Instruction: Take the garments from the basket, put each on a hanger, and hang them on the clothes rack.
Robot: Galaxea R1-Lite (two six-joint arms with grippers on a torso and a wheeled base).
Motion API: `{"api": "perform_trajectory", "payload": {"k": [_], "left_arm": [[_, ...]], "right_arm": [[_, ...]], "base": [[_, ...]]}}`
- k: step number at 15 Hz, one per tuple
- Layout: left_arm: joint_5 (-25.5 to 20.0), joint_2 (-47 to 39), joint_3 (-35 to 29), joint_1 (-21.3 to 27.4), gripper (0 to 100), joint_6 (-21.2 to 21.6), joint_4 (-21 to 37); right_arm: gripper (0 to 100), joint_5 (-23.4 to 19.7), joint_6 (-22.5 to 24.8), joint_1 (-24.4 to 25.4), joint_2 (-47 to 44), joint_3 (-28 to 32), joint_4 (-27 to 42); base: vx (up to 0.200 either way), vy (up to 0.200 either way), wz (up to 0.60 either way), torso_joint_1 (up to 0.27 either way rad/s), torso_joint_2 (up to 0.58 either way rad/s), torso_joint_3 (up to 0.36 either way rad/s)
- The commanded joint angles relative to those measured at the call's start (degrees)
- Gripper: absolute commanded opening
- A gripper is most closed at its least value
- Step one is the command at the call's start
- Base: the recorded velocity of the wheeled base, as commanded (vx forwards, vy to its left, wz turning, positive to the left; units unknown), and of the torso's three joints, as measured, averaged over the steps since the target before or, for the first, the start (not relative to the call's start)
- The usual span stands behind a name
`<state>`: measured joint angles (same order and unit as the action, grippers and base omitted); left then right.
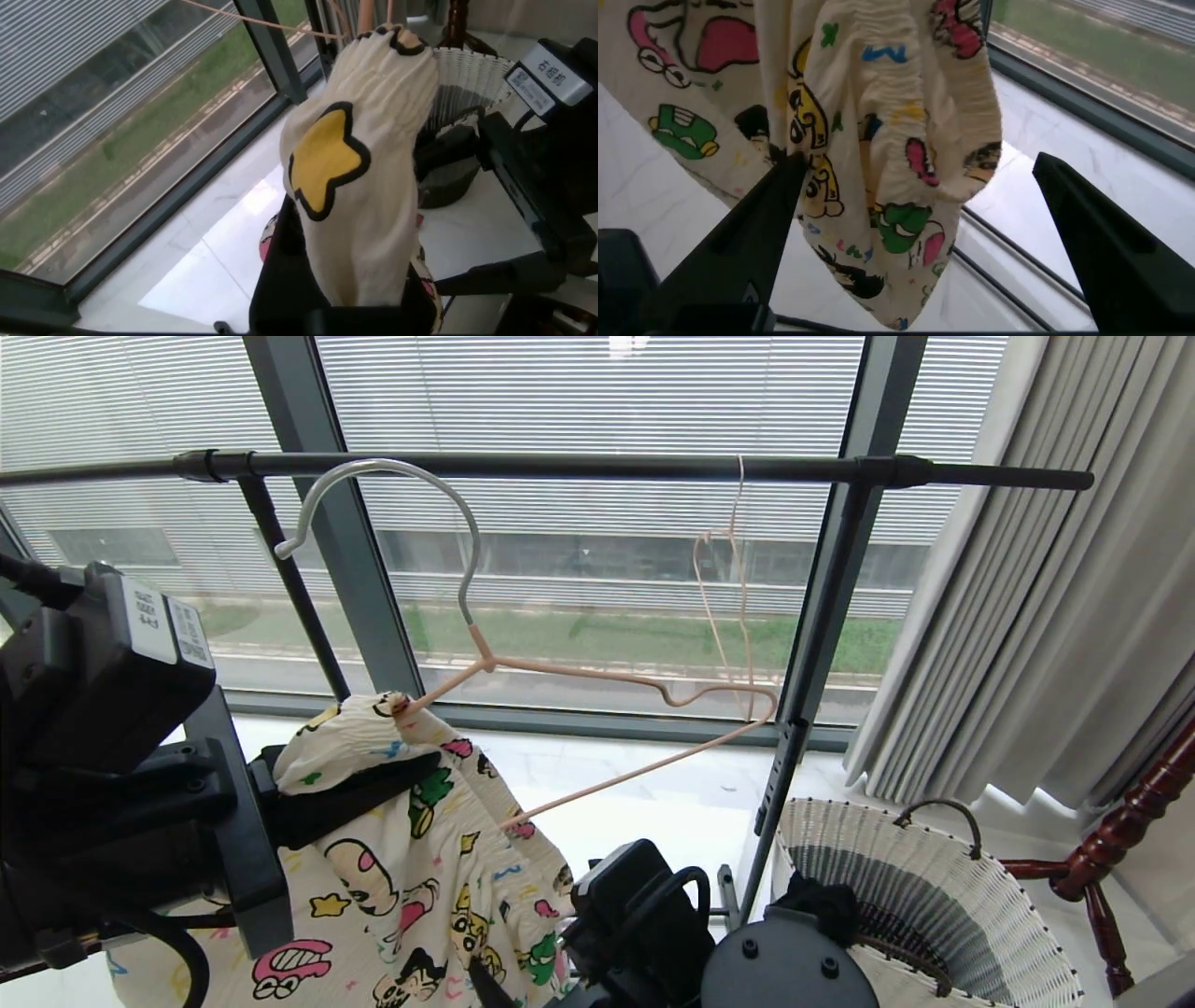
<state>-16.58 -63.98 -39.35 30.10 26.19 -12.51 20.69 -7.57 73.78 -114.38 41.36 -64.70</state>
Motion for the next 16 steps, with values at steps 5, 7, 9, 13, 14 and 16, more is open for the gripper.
{"api": "perform_trajectory", "payload": {"k": [5,7,9,13,14,16], "left_arm": [[0.06,0.26,-0.11,0.14,0,0.18,-0.15],[0.06,0.17,-0.11,0.14,0,0.88,-0.06],[0.14,-0.27,-0.11,0.14,0,0.97,-0.06],[0.06,-0.10,-0.29,2.33,0,1.76,-0.06],[0.06,-0.27,-0.46,2.95,0,2.20,-0.06],[0.14,-0.97,-0.81,3.12,0,2.38,-0.06]], "right_arm": [[100,0.85,-0.78,-6.45,2.15,-2.08,-0.34],[100,0.93,-0.60,-9.18,4.35,-2.08,-0.43],[100,0.85,-0.60,-9.62,5.05,-2.87,-0.43],[100,0.76,-0.25,-9.88,4.17,-0.76,-0.43],[100,0.67,-0.08,-9.35,3.47,-0.67,-0.34],[100,0.67,0.01,-6.10,2.06,-1.02,-0.43]], "base": [[0.000,0.000,0.00,0.000,0.00,0.000],[0.000,0.000,0.00,0.000,0.00,0.000],[0.000,0.000,0.00,0.000,0.00,0.000],[0.000,0.000,0.00,0.000,0.00,0.000],[0.000,0.000,0.00,0.000,0.00,0.000],[0.000,0.000,0.00,0.000,0.00,0.000]]}}
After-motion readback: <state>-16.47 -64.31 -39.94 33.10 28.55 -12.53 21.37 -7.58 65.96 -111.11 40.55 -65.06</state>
